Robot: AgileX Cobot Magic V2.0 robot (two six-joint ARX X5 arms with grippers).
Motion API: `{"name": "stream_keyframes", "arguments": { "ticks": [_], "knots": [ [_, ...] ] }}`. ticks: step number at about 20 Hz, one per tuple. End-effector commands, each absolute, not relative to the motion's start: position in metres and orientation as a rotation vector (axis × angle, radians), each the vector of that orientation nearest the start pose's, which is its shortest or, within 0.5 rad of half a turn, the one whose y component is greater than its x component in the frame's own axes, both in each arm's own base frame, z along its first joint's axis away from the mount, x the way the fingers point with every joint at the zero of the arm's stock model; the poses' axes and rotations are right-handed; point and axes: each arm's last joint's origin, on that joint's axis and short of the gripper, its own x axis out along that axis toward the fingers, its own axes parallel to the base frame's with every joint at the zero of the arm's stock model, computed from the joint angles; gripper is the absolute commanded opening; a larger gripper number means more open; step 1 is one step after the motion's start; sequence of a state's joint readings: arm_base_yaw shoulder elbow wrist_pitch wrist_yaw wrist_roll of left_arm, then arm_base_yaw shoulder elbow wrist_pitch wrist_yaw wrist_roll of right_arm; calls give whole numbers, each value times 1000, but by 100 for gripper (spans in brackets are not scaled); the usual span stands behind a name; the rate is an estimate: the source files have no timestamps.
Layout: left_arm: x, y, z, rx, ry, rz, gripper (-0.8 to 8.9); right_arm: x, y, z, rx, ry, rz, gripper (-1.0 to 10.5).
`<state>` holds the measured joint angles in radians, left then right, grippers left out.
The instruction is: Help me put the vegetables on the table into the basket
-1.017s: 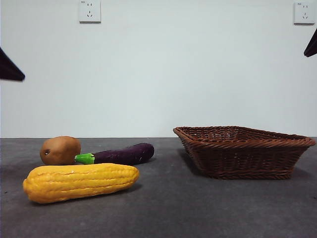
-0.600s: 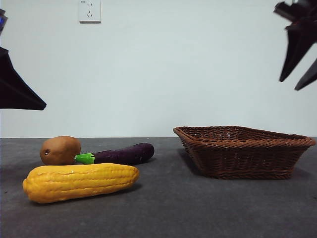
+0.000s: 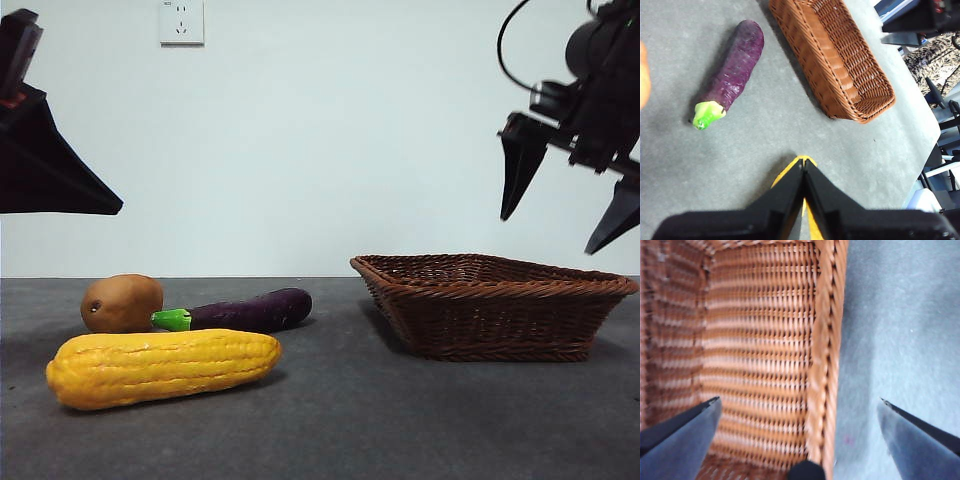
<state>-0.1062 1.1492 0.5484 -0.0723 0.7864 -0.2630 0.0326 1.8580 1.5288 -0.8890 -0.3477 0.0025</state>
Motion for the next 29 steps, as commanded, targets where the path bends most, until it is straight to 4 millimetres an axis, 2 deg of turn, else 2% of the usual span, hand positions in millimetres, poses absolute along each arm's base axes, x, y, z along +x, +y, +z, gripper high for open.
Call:
{"name": "stream_keyframes", "arguments": {
  "ticks": [1,4,5,6,8,15,17,19,22,23,25,27,28,29],
  "knots": [
    [214,-46,199,-448,761,-785,-3,389,23,226,174,1250,346,689],
    [213,-47,199,-429,755,-797,-3,400,29,201,162,1308,356,679],
    [213,-47,199,-428,755,-798,-3,402,32,195,156,1323,359,572],
    [213,-47,199,-428,755,-798,-3,403,34,190,154,1335,361,412],
    [213,-47,199,-428,755,-798,-3,403,38,187,134,1342,354,-10],
    [215,-46,200,-412,760,-746,-4,404,37,187,119,1337,314,-9],
    [217,-48,210,-385,782,-758,-4,404,37,190,147,1342,302,-9],
    [218,-53,226,-304,804,-792,-5,401,38,201,169,1340,331,-9],
    [217,-64,249,-116,870,-708,3,387,37,233,169,1303,342,-9],
    [215,-69,254,-68,888,-704,40,380,36,246,163,1282,346,-8],
    [212,-80,258,1,923,-736,250,365,35,274,161,1230,358,-8],
    [212,-91,252,50,982,-785,444,347,36,301,181,1175,428,-8],
    [212,-97,246,83,1015,-808,512,337,36,313,186,1156,463,-9],
    [215,-102,238,123,1040,-813,539,327,36,323,186,1144,480,-8]
  ]
}}
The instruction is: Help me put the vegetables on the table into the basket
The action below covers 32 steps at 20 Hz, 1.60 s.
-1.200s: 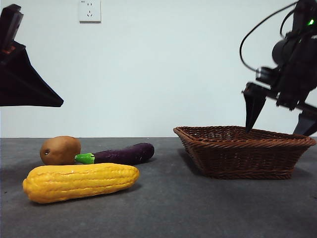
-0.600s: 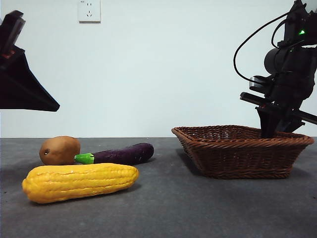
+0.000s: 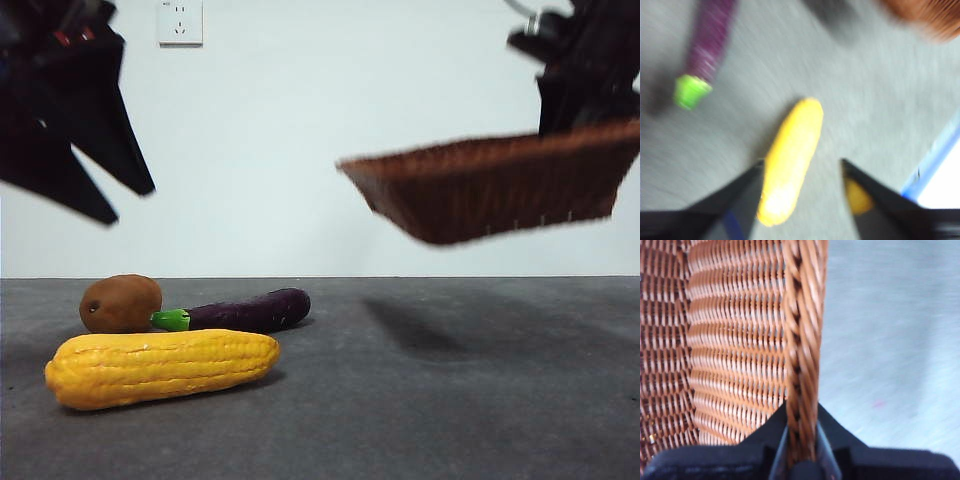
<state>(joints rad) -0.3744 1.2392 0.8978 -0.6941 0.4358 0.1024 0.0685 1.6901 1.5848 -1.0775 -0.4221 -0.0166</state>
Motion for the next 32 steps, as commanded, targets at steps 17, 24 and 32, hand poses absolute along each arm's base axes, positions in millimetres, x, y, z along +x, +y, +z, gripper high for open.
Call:
{"name": "stream_keyframes", "arguments": {
  "ticks": [17,24,32],
  "knots": [
    [229,-163,166,502,1175,-830,-8,292,32,354,130,1098,523,-8],
    [238,-178,252,165,1257,-907,-7,292,32,354,126,1097,520,-8],
    [218,-188,325,-120,1006,-979,-6,294,28,352,91,1114,333,-8]
  ]
}}
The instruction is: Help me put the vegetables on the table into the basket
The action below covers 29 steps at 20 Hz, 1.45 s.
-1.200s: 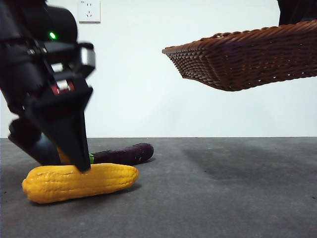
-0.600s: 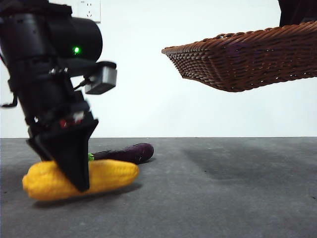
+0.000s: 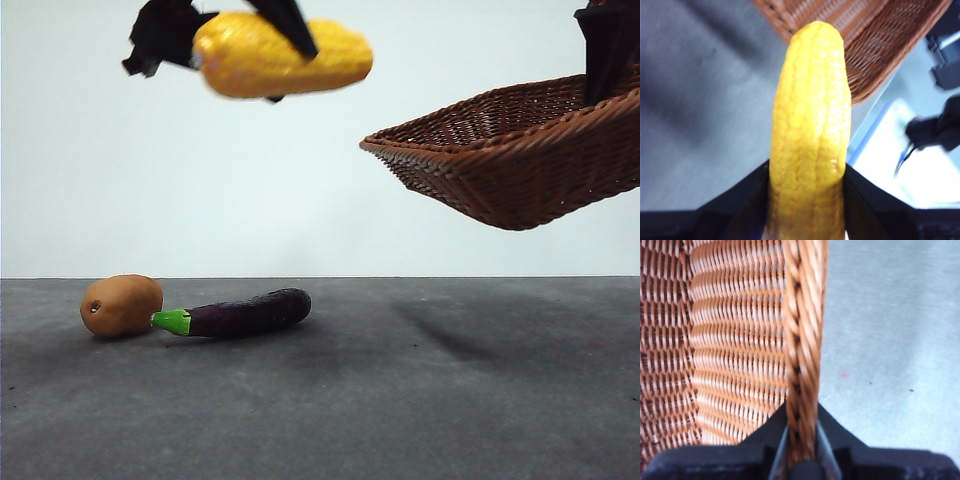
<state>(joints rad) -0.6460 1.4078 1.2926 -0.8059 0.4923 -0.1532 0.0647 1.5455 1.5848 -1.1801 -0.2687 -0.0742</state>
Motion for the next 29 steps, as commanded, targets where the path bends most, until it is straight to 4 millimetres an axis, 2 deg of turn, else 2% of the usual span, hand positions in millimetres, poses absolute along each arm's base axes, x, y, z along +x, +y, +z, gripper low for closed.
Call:
{"name": "stream_keyframes", "arguments": {
  "ticks": [1,3,9,12,13,15,16,19,21,24,29],
  "knots": [
    [220,-197,332,-166,932,-1002,-6,294,29,353,105,1115,345,-8],
    [229,-212,340,-268,797,-990,-4,292,39,352,114,1126,404,-8],
    [270,-242,294,-608,949,-706,1,287,62,352,76,1147,467,-8],
    [272,-250,290,-669,919,-615,12,286,64,351,39,1158,433,-8],
    [272,-251,292,-677,895,-606,102,286,63,351,31,1159,419,-8],
    [273,-251,294,-693,876,-613,421,286,63,351,24,1159,409,-8],
    [273,-251,295,-696,866,-616,502,286,63,351,23,1158,408,-8],
    [276,-251,298,-717,833,-632,508,286,63,351,22,1157,408,-8],
    [280,-245,303,-718,807,-650,507,286,63,351,22,1158,407,-8],
    [288,-221,312,-525,736,-796,507,285,62,350,12,1169,407,-8],
    [299,-166,298,-284,852,-627,507,285,62,350,12,1170,408,-8]
  ]
}}
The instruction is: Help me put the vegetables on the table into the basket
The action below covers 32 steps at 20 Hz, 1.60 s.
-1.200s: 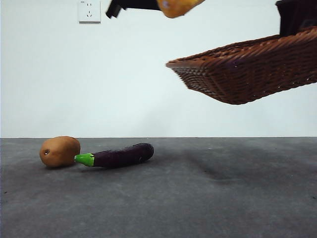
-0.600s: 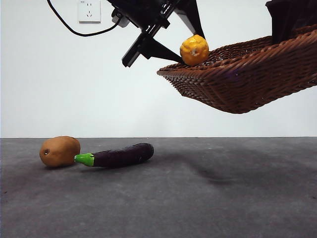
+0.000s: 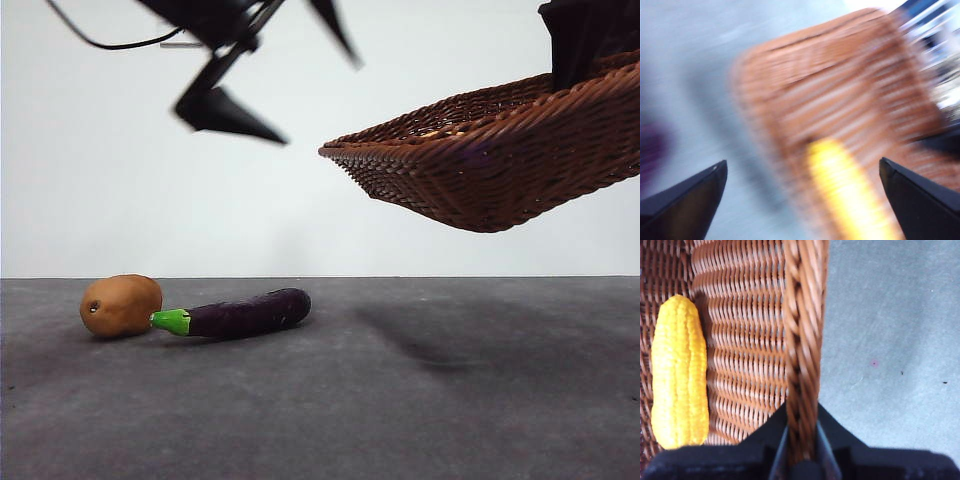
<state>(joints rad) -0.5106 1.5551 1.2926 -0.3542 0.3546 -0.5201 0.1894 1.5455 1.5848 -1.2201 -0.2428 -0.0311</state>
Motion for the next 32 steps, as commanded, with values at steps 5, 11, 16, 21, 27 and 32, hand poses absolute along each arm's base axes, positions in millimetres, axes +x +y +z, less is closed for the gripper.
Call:
{"name": "stream_keyframes", "arguments": {
  "ticks": [5,11,16,21,27,32],
  "knots": [
    [307,-128,279,-21,939,-317,507,286,62,351,10,1161,409,-8],
    [328,-104,250,5,1043,-225,508,286,62,351,11,1162,409,-8],
    [348,-99,218,31,1089,-167,545,286,62,350,11,1163,409,-8],
    [358,-97,183,47,1183,-144,535,286,62,350,10,1166,409,-8],
    [360,-98,178,55,1183,-131,-5,286,62,350,9,1165,410,-8],
    [358,-97,188,44,1161,-144,-8,286,62,350,9,1165,410,-8]
  ]
}}
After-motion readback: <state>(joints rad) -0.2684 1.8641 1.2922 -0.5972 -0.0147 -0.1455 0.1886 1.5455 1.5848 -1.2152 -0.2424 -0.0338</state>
